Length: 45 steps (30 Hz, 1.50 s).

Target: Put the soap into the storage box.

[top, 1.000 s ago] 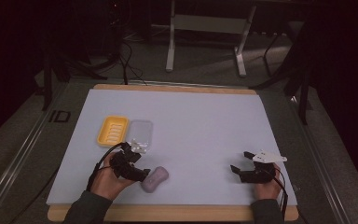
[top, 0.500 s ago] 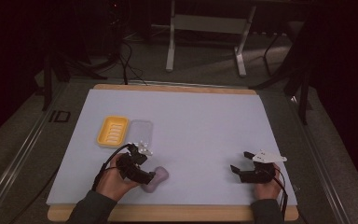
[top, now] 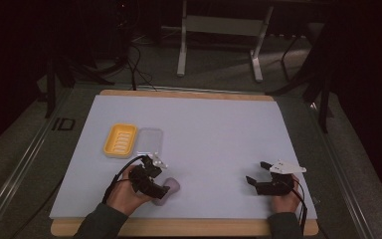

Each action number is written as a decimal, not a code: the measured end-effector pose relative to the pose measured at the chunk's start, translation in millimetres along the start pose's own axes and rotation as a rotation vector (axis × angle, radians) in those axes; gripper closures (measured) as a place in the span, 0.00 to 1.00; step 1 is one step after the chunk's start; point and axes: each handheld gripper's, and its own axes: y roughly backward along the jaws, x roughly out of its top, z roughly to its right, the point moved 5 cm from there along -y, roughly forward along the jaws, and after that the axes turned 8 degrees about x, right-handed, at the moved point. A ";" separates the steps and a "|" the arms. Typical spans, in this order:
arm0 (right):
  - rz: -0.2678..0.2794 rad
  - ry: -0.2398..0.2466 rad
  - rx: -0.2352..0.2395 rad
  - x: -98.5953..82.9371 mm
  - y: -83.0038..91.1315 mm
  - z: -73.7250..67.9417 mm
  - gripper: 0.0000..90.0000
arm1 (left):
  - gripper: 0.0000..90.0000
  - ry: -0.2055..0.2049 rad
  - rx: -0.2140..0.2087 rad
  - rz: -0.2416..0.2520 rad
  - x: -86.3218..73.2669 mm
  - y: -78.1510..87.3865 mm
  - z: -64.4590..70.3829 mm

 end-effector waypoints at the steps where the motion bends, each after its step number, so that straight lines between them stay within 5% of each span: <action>1: 0.000 0.000 0.000 0.0 0.0 0.0 0.18 | 0.35 -0.003 -0.001 -0.001 0.3 -0.5 0.9; 16: 0.000 0.001 0.001 0.0 0.1 -0.2 0.18 | 0.36 -0.068 -0.019 -0.048 0.2 -16.7 15.8; 34: -0.002 0.002 0.000 0.0 0.1 -0.2 0.18 | 0.44 -0.094 -0.023 -0.105 -2.7 -33.0 20.1; 45: -0.002 0.000 0.001 0.0 -0.1 -0.5 0.18 | 0.54 -0.182 -0.022 -0.157 -1.3 -34.8 18.4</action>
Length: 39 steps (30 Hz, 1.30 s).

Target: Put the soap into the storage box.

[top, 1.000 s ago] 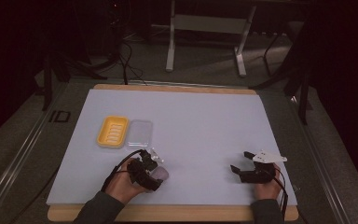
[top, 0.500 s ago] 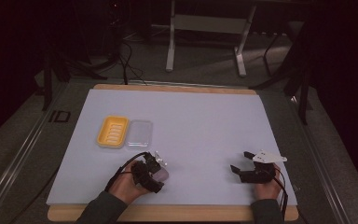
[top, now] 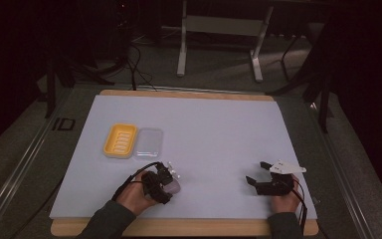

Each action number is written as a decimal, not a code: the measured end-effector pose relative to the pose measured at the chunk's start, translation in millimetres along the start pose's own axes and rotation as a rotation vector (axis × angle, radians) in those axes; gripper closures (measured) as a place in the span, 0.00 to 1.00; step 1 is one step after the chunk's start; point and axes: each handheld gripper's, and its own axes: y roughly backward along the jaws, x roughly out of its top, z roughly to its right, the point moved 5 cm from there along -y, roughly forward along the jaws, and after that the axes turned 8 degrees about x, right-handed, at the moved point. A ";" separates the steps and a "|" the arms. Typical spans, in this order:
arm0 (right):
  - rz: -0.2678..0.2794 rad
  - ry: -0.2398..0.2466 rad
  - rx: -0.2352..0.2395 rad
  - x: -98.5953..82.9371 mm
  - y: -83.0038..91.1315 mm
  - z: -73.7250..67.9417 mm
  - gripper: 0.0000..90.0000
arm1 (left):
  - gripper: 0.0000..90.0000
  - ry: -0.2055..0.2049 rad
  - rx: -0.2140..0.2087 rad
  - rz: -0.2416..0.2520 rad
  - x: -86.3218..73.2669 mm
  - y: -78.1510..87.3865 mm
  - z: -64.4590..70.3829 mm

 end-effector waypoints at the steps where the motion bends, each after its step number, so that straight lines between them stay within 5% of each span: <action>1: 0.000 0.000 0.000 0.0 0.0 0.0 0.18 | 0.54 0.000 0.000 0.000 0.0 0.0 0.0; 12: -0.001 0.000 0.000 0.0 -0.1 -0.2 0.18 | 0.54 0.005 -0.019 -0.034 4.5 -3.7 -1.2; 26: 0.001 0.000 0.000 0.0 0.1 0.0 0.18 | 0.55 -0.076 -0.014 -0.076 7.3 -0.9 -3.2; 39: 0.001 0.001 -0.001 0.0 0.2 -0.1 0.18 | 0.56 -0.052 0.011 -0.057 5.8 8.4 -15.2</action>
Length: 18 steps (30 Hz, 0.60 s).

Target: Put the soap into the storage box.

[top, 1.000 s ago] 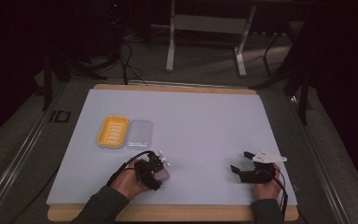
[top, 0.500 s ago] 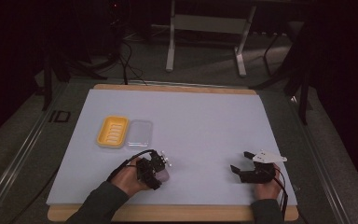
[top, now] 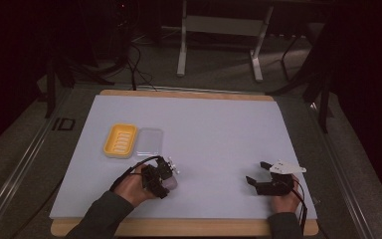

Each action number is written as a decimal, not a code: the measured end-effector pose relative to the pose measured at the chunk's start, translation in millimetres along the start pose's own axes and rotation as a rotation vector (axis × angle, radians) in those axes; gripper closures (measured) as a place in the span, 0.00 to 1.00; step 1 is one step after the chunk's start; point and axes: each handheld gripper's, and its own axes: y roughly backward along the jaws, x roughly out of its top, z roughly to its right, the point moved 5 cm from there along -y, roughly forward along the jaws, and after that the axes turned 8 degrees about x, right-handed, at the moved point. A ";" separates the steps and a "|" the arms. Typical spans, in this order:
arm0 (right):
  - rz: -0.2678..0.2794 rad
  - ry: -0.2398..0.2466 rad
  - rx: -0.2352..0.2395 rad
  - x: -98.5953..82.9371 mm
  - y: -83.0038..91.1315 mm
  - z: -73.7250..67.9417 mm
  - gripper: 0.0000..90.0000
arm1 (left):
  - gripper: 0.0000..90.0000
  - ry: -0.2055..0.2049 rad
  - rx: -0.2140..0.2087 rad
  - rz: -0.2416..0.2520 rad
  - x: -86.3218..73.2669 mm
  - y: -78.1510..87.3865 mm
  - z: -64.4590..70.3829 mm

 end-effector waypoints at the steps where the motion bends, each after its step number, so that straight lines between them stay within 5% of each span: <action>1: 0.000 0.001 0.000 0.0 0.0 0.0 0.18 | 0.56 0.002 0.000 -0.002 -0.3 0.4 -1.7; 18: 0.001 0.001 -0.001 0.1 0.0 -0.2 0.18 | 0.56 0.057 0.005 0.000 -7.4 2.0 -24.1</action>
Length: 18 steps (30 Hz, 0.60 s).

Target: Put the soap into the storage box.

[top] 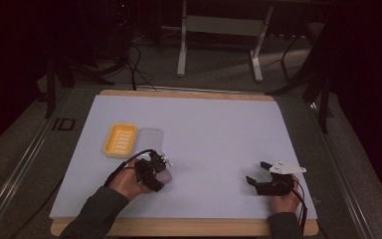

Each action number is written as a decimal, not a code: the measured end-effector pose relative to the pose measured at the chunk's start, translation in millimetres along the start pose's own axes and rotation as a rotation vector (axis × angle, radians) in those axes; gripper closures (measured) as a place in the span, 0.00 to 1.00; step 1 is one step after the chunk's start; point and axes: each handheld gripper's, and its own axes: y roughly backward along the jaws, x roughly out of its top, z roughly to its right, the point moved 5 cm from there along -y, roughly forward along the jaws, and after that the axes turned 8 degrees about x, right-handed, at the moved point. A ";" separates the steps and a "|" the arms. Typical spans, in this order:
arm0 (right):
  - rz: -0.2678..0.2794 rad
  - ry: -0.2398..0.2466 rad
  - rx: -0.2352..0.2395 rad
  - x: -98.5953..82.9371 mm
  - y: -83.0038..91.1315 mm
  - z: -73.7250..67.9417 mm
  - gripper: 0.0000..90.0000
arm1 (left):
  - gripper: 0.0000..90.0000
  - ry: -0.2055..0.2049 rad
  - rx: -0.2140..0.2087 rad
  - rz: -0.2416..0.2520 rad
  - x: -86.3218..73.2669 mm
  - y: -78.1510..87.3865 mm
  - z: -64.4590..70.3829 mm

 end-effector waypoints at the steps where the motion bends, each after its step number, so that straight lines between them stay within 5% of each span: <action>1: 0.000 0.000 0.000 0.0 0.0 0.0 0.18 | 0.56 0.001 0.000 0.000 -0.1 0.5 -1.1; 18: 0.000 0.000 -0.001 0.0 0.1 0.0 0.18 | 0.56 0.050 0.025 0.036 1.9 15.5 -22.1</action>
